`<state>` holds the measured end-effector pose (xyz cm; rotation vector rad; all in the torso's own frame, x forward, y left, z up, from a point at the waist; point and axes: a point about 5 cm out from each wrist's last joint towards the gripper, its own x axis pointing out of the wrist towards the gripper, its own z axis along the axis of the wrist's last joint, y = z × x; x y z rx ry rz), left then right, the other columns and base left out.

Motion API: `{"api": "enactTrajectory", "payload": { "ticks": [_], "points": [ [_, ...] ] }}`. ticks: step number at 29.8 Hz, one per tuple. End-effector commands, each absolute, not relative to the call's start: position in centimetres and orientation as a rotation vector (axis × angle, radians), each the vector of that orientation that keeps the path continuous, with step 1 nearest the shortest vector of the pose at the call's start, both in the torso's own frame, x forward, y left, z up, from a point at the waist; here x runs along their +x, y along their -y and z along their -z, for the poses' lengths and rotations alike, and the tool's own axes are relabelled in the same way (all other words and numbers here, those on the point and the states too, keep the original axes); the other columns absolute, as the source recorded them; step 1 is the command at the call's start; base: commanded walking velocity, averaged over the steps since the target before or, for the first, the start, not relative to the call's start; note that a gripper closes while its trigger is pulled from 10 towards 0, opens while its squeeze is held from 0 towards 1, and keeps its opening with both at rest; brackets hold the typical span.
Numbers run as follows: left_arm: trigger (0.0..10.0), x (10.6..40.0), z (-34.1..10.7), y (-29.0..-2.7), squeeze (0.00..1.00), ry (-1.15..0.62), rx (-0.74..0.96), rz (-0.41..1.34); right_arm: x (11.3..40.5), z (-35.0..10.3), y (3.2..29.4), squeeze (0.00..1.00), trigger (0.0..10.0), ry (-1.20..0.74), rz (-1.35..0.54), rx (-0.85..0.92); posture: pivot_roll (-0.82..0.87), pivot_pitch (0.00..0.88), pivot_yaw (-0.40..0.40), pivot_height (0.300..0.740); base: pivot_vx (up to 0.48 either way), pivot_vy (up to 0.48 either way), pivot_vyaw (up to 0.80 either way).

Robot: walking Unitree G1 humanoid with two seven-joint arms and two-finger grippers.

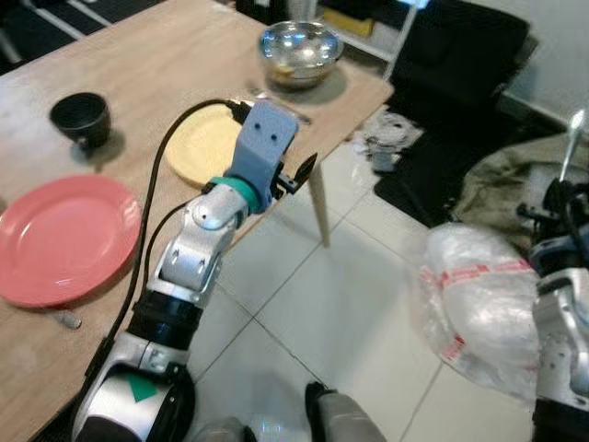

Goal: Setting the table

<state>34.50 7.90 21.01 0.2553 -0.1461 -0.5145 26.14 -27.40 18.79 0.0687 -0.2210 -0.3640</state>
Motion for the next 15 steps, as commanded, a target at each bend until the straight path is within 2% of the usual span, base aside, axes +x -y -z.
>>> {"api": "enactTrajectory", "payload": {
  "ticks": [1,15],
  "points": [
    [10.0,34.45,-20.55,-7.99,0.0,0.133,0.266,0.514,26.02,-18.46,27.46,0.0,10.0,0.208,0.371,0.071,0.01,0.066,0.06,0.74,0.0,0.0,-0.8],
    [10.0,34.46,-20.41,-8.01,0.0,0.128,0.268,0.516,25.86,-18.14,27.44,0.0,10.0,0.198,0.381,0.072,0.01,0.072,0.063,0.74,0.0,0.0,-0.8]
  ]
}}
